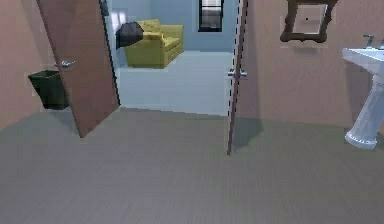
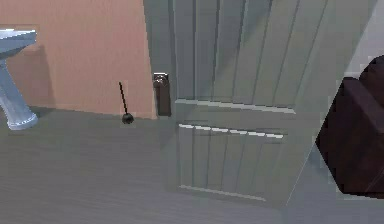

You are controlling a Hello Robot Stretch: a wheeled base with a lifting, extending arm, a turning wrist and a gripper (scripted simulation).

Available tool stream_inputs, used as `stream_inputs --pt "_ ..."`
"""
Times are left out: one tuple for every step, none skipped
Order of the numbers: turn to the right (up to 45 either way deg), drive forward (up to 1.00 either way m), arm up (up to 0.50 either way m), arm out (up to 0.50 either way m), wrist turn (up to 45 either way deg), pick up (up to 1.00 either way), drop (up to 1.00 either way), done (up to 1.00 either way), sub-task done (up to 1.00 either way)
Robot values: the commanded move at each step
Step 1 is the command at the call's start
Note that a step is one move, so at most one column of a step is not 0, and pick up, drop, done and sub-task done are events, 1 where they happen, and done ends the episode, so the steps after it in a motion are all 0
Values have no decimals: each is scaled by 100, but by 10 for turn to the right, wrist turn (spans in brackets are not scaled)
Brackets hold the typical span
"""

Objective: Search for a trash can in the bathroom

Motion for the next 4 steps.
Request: stream_inputs --pt "0 5 0 0 0 0 0 0 0" --pt "90 0 0 0 0 0 0 0 0" --pt "0 50 0 0 0 0 0 0 0" --pt "-450 0 0 0 0 0 0 0 0"
